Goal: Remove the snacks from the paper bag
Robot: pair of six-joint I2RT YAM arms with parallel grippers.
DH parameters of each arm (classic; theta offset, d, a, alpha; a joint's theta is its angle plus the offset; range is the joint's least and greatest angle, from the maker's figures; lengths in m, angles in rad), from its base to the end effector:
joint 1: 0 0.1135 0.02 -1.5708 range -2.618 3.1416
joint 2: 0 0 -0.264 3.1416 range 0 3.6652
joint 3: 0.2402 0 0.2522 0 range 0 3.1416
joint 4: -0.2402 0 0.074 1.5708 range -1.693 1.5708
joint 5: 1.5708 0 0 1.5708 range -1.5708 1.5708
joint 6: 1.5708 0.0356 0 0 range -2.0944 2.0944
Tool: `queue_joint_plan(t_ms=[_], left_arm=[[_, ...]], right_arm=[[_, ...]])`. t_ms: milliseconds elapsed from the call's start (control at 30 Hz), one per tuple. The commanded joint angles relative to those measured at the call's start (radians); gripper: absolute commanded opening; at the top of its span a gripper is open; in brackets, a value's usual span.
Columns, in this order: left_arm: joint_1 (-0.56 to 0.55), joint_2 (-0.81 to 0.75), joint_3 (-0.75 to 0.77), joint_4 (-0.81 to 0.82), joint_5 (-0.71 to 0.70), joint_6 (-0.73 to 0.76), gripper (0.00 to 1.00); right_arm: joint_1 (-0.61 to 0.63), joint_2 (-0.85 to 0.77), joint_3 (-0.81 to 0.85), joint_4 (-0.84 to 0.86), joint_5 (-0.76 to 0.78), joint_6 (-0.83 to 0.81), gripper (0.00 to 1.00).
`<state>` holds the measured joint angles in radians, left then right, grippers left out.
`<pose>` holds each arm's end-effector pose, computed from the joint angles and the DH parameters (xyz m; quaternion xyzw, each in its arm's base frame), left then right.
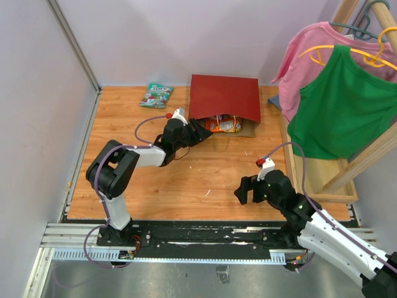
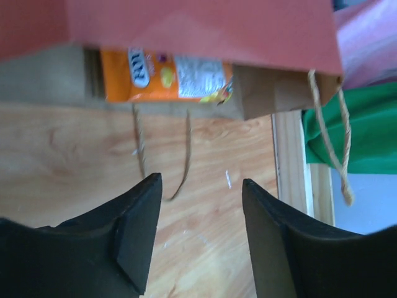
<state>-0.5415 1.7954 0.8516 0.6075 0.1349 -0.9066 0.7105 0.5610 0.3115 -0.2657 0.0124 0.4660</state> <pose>0.3182 -0.1970 0.1716 -0.1093 0.8072 -0.4237 0.3962 0.1095 0.0936 0.1976 -0.1022 0.8578 0.2750 0.4219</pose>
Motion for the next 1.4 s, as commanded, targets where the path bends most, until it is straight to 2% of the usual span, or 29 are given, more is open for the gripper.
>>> queue_joint_plan(t_ms=[0, 167, 333, 533, 800, 1000, 1367], left_arm=[[0.008, 0.081, 0.08, 0.025, -0.001, 0.001, 0.54], [0.007, 0.165, 0.098, 0.037, -0.038, -0.041, 0.44], [0.008, 0.228, 0.068, 0.125, -0.059, -0.093, 0.35], [0.008, 0.288, 0.02, 0.335, -0.076, -0.166, 0.35], [0.008, 0.306, -0.02, 0.456, -0.158, -0.19, 0.36], [0.009, 0.342, 0.013, 0.493, -0.175, -0.204, 0.36], [0.018, 0.422, 0.139, 0.433, -0.193, -0.231, 0.33]], right_arm=[[-0.016, 0.004, 0.017, -0.015, 0.005, -0.037, 0.98], [-0.016, 0.008, 0.029, -0.016, 0.005, -0.063, 0.98], [-0.016, 0.022, 0.019, 0.017, -0.011, -0.065, 0.98], [-0.016, 0.061, 0.004, 0.063, -0.034, -0.053, 0.98], [-0.016, 0.083, 0.005, 0.068, -0.051, -0.079, 0.98], [-0.016, 0.098, -0.006, 0.084, -0.041, -0.089, 0.98], [-0.016, 0.077, -0.023, 0.095, -0.044, -0.082, 0.98]])
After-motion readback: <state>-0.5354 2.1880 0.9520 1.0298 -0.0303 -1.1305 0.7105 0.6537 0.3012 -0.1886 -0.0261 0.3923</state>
